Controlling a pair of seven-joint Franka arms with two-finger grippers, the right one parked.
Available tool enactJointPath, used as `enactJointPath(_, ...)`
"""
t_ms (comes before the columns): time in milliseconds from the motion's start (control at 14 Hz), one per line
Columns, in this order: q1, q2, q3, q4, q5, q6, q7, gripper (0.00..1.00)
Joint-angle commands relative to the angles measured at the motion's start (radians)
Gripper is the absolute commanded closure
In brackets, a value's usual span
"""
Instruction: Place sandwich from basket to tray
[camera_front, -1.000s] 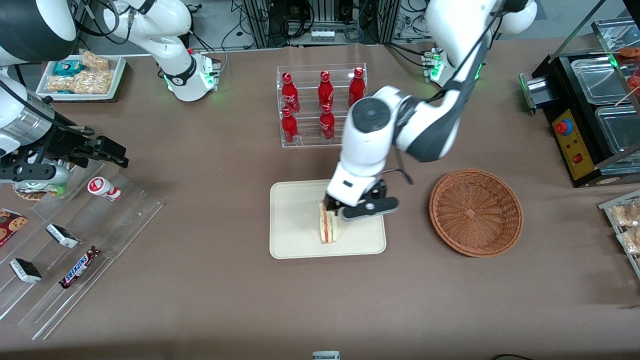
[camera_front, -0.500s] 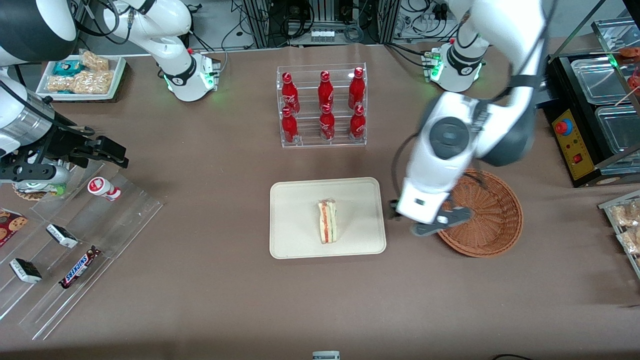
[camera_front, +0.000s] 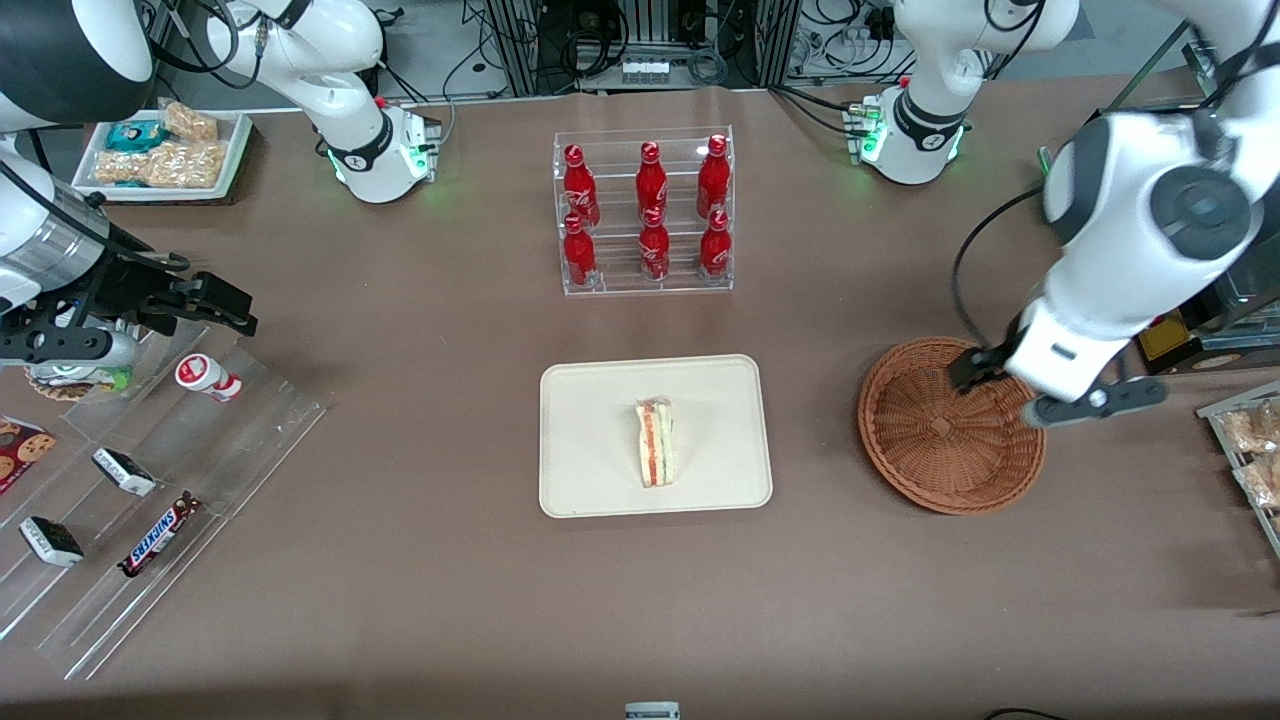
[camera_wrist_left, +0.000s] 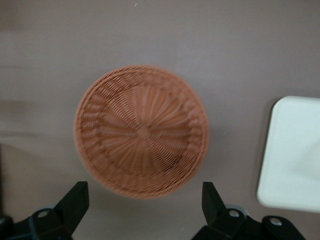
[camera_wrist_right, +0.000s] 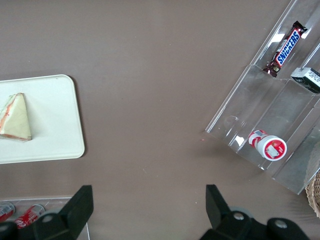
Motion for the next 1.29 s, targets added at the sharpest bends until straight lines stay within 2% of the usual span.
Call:
enactJointPath(0,0.047,-0.09,-0.015,-0.038,0.002,-0.074,0.124,0.0)
enactJointPath(143,0.07,-0.131,-0.016,-0.035,0.0,-0.117,0.192,0.0)
enactJointPath(286,0.136,-0.156,-0.032,-0.003,-0.01,-0.149,0.328,0.0)
enactJointPath(429,0.203,-0.156,-0.07,0.058,-0.068,-0.173,0.422,0.0)
enactJointPath(571,0.228,-0.144,-0.079,0.121,-0.09,-0.182,0.491,0.0)
enactJointPath(786,0.228,-0.081,-0.078,0.192,-0.079,-0.17,0.496,0.0)
enactJointPath(1214,0.225,-0.108,-0.076,0.171,-0.072,-0.271,0.455,0.0)
